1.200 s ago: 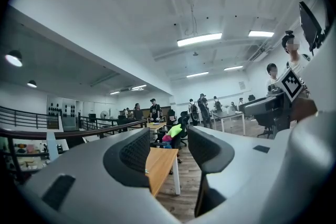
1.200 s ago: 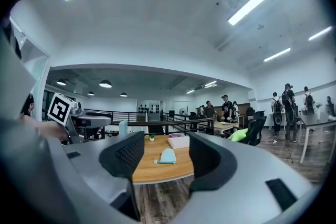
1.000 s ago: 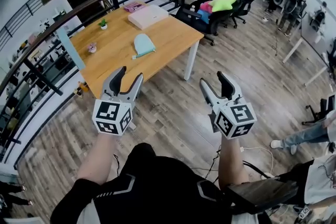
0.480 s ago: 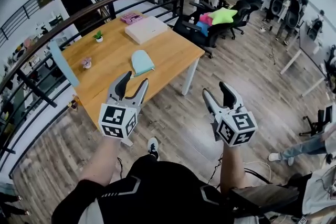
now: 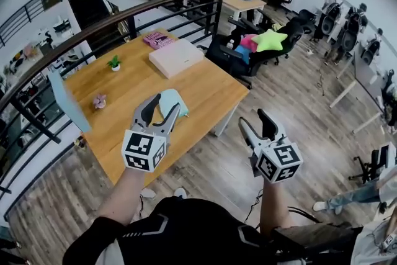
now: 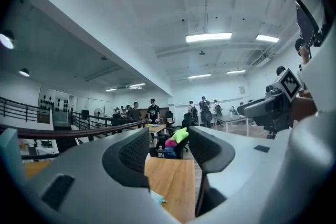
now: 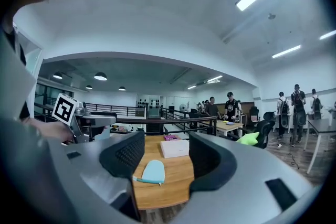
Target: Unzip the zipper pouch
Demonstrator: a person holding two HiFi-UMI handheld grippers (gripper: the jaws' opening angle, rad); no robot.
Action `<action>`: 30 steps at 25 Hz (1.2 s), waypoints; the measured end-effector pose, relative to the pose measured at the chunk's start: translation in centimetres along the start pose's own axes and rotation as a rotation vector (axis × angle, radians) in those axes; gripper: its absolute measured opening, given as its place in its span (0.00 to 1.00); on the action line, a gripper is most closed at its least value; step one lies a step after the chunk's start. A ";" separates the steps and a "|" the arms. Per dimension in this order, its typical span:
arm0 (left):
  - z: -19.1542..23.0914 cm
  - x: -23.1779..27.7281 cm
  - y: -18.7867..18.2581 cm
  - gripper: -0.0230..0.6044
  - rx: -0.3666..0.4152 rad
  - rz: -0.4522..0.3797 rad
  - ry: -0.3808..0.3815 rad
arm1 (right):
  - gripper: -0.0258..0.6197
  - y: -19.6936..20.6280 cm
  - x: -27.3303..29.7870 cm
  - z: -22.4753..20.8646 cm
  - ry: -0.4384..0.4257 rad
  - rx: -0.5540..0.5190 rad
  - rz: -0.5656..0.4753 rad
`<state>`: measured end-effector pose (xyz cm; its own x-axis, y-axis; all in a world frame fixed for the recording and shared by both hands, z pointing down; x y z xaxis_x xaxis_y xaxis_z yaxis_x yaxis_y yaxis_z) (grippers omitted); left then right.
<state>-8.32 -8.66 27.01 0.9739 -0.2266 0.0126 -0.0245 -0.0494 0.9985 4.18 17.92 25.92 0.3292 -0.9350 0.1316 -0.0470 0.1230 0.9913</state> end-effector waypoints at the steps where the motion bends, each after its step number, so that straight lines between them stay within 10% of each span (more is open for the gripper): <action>1: 0.8 0.8 0.1 0.42 -0.003 0.001 0.000 | 0.46 -0.1 1.3 -0.3 -0.006 0.001 0.003; 17: 9.3 7.6 3.1 0.42 -0.023 0.043 -0.077 | 0.45 -0.4 15.2 -4.2 -0.091 0.012 0.015; 30: 9.7 12.7 3.9 0.42 0.007 0.107 -0.368 | 0.45 0.2 27.8 -11.2 -0.470 -0.006 0.009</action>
<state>1.71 -21.20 30.55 0.8197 -0.5649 0.0952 -0.1242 -0.0130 0.9922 23.83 -4.30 29.84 -0.1337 -0.9830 0.1255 -0.0417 0.1321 0.9904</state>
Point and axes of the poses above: the fingertips, and each gripper's own axes: x forward along the fingers, z to its left, y out of its underside, the point moved 7 cm from there along -x, backward along the fingers, and after that the axes turned 11 degrees about -y, right-handed, at the moved point
